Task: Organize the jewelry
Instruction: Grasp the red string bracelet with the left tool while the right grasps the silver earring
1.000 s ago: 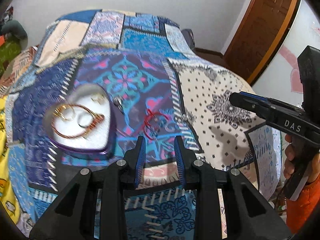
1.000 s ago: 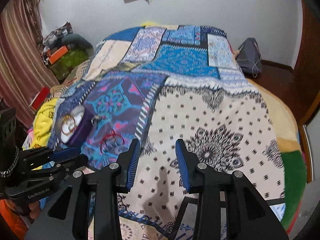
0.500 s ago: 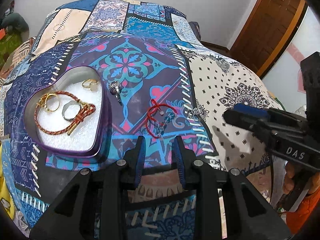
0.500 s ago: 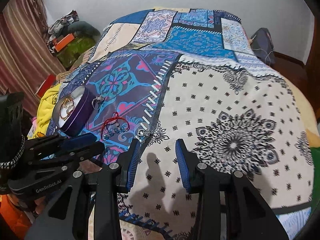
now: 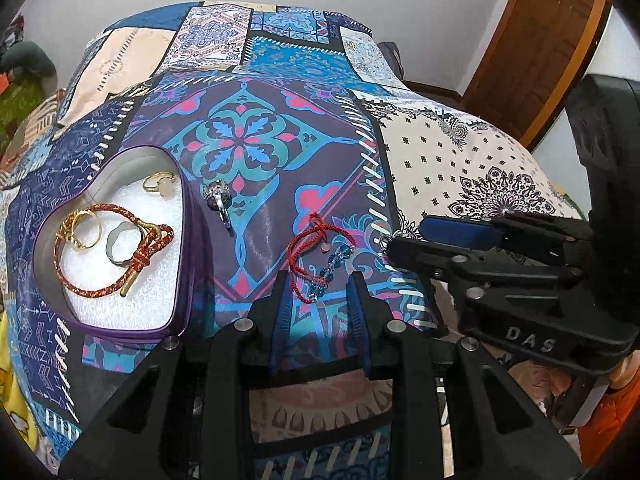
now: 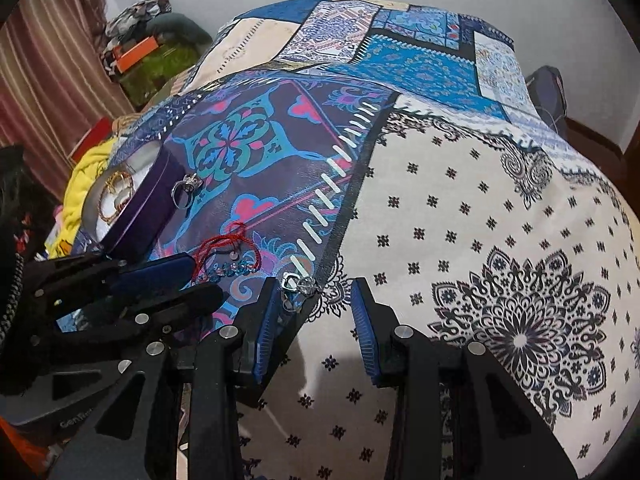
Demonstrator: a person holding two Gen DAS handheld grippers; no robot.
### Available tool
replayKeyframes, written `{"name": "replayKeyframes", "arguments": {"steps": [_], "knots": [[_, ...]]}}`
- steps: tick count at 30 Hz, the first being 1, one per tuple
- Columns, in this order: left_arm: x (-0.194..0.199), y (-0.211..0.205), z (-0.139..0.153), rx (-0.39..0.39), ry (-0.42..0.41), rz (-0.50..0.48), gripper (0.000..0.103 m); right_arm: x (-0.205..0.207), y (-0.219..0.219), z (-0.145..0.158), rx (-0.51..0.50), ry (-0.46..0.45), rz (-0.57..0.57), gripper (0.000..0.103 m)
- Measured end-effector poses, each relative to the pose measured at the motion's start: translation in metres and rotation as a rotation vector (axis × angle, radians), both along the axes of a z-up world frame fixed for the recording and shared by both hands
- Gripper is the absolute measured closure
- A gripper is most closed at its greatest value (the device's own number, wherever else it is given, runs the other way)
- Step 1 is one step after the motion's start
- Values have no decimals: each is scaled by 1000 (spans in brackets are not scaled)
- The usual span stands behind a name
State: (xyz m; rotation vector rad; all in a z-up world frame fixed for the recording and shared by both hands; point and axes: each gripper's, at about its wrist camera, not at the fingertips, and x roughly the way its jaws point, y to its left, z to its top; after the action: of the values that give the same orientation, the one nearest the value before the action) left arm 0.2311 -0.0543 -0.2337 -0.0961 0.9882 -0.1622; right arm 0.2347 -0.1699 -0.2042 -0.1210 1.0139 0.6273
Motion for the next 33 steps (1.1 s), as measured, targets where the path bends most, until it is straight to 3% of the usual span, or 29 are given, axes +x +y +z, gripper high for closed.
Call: {"name": "replayKeyframes", "arguments": {"steps": [2, 7, 11, 28, 33], "knots": [[0, -2, 0, 20, -5, -2, 80, -1, 2, -1, -3, -6, 10, 87], [4, 1, -2, 10, -1, 6, 97, -2, 0, 0, 3, -25, 4, 93], [2, 1, -1, 8, -7, 5, 97, -1, -1, 2, 11, -28, -7, 99], [-21, 10, 20, -23, -58, 22, 97, -14, -18, 30, 27, -81, -33, 99], [-24, 15, 22, -22, -63, 22, 97, -5, -8, 17, -29, -30, -28, 87]]}}
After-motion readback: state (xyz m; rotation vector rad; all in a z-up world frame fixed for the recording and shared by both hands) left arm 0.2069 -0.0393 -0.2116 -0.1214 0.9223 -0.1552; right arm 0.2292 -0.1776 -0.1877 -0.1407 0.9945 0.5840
